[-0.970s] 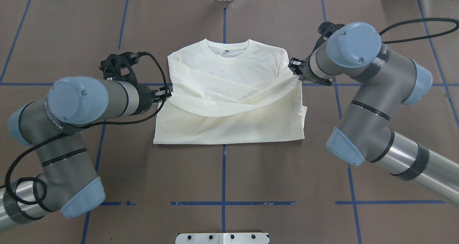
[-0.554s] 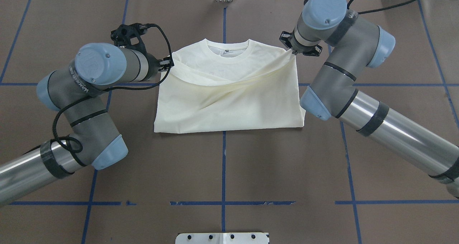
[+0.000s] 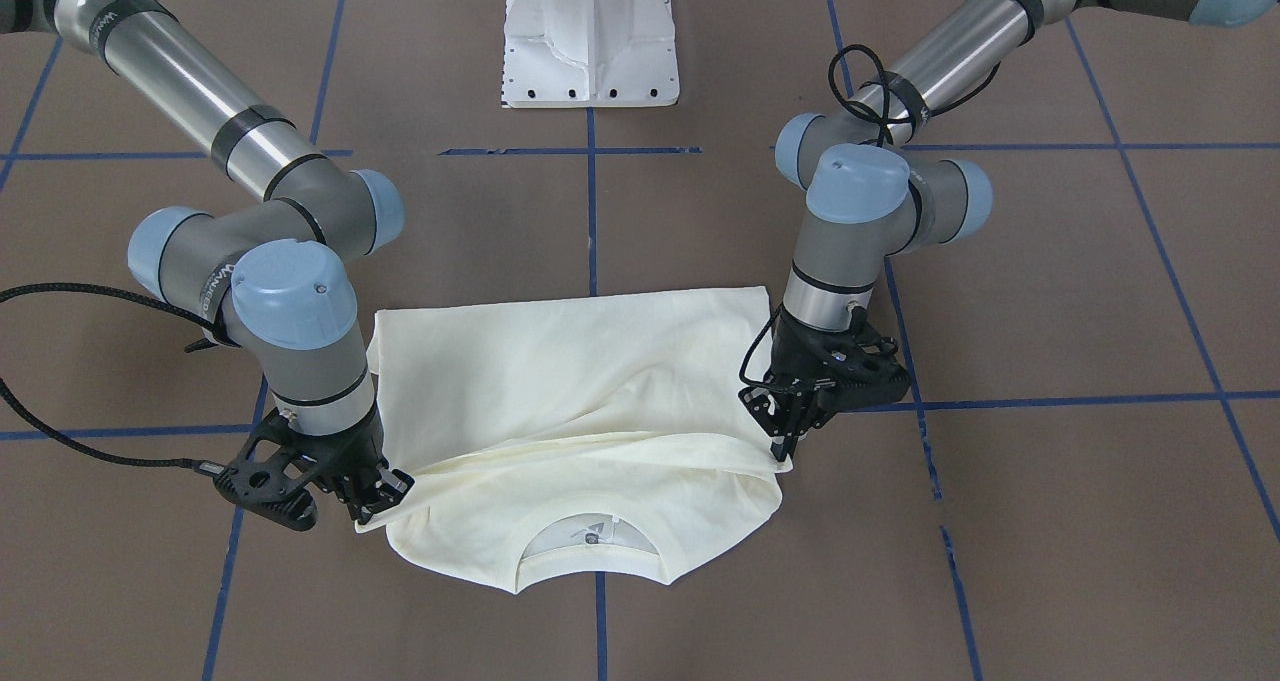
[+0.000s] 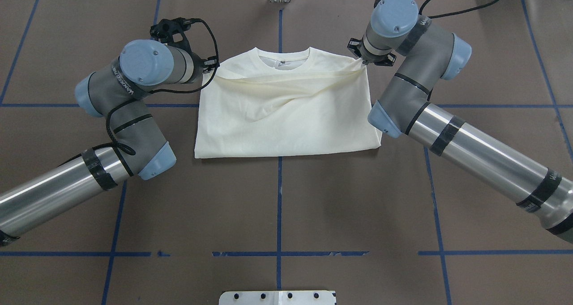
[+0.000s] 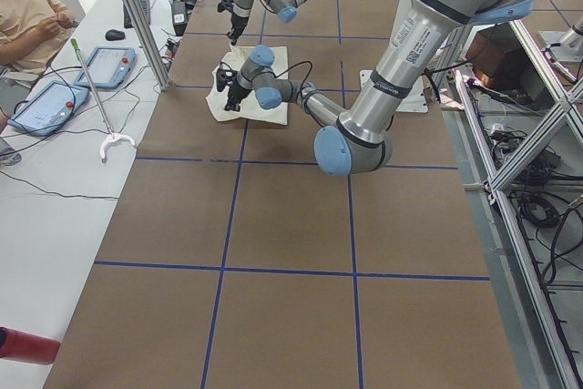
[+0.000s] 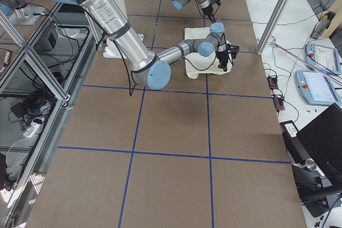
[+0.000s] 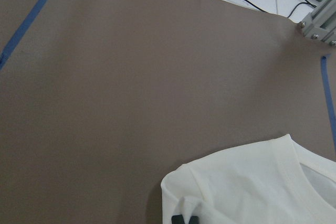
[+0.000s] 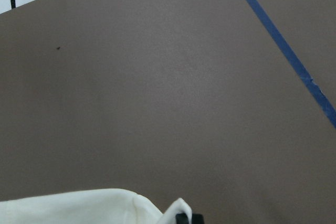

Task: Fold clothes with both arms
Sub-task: 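Release the hem and raise both grippers away from the folded shirt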

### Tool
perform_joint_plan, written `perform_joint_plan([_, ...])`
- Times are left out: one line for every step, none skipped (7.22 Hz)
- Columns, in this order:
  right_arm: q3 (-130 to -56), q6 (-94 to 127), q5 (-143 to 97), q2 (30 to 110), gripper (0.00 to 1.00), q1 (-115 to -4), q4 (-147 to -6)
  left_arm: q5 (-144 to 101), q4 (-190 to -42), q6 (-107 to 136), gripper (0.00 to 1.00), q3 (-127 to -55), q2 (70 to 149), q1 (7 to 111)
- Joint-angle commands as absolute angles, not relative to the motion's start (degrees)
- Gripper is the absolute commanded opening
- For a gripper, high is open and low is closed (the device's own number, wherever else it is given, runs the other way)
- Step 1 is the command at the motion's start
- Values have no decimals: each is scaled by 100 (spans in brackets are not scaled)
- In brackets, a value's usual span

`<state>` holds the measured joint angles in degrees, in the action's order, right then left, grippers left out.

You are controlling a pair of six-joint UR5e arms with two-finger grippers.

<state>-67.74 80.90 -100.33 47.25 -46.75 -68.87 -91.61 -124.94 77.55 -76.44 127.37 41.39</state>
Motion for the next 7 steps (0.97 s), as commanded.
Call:
perform_joint_plan([-6662,8095,-10028,4641,41,-4658,-6794,-9176,-12821,7647,26,-7445,12771,4297])
perform_joint_plan([-6706,8095,-10037,4658,42,-4667,-6785,-9184,-12971,7638,35,-7323,12771,4359])
perform_joint_plan([-6819,8130,-10055,4667,49,-4667,-6776,-9219,-13007,7638,48,-7321,12779,4455])
perform_joint_plan([-7447,8173,-10116,4928,50,-4702,-6811,-9550,-13112,7638,52,-7391,12866,4639])
perform_joint_plan([-8462,8217,-10168,5618,58,-4493,-6846,-10180,-13139,7646,54,-7653,12832,4762])
perform_joint_plan([-9343,8653,-10160,6338,63,-4221,-6838,-10343,-13140,7690,54,-7960,12780,4772])
perform_joint_plan([-9865,9205,-10056,6876,66,-3871,-6820,-10345,-13140,7690,52,-8076,12692,4755])
